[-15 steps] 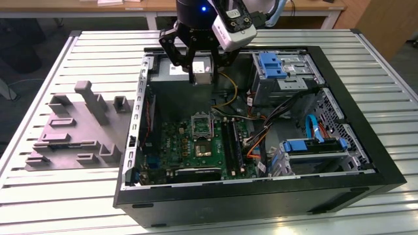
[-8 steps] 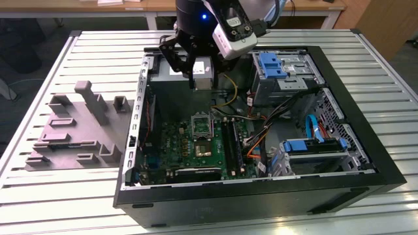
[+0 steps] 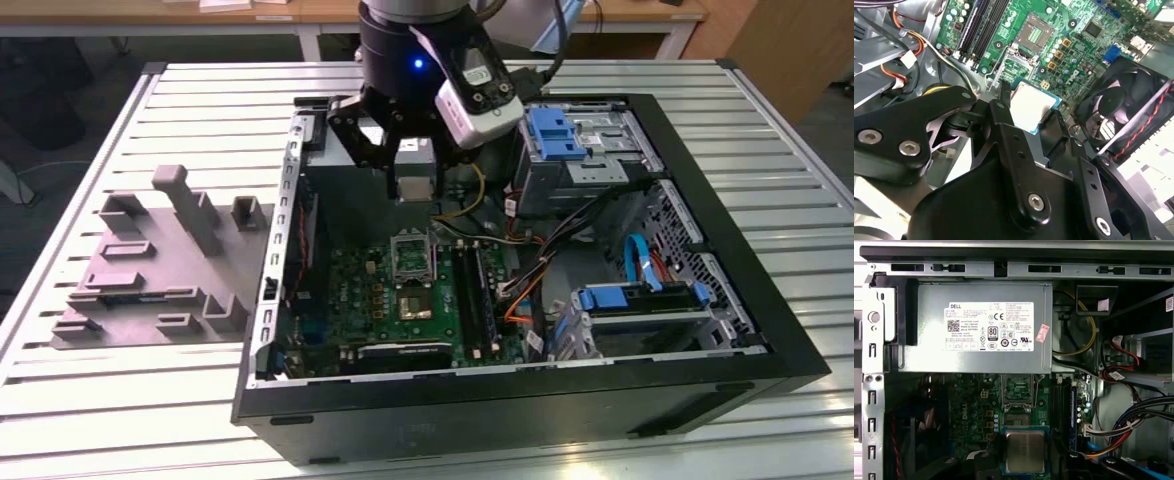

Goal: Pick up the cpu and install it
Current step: 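Place the cpu into insertion slot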

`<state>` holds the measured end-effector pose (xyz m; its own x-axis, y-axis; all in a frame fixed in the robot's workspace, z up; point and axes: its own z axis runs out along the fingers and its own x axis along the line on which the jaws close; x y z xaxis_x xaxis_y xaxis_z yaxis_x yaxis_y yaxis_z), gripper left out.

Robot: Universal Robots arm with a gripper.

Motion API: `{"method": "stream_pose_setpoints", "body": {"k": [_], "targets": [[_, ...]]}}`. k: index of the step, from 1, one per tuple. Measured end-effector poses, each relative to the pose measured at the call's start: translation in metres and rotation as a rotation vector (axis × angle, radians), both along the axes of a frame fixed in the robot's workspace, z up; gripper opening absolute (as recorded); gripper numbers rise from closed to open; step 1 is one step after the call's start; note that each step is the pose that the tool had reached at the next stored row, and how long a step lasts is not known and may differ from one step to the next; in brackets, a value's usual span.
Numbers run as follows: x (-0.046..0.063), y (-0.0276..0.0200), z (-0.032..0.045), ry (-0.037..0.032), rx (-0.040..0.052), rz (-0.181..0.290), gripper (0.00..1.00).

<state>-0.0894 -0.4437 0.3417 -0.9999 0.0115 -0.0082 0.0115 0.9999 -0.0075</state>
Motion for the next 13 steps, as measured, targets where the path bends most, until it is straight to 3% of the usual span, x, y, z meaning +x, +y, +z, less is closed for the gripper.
{"method": "stream_pose_setpoints", "body": {"k": [3, 13], "targets": [[0.0001, 0.0000, -0.0044, 0.0000, 0.0000, 0.000, 0.47], [0.0001, 0.0000, -0.0047, 0.0000, 0.0000, 0.000, 0.47]]}}
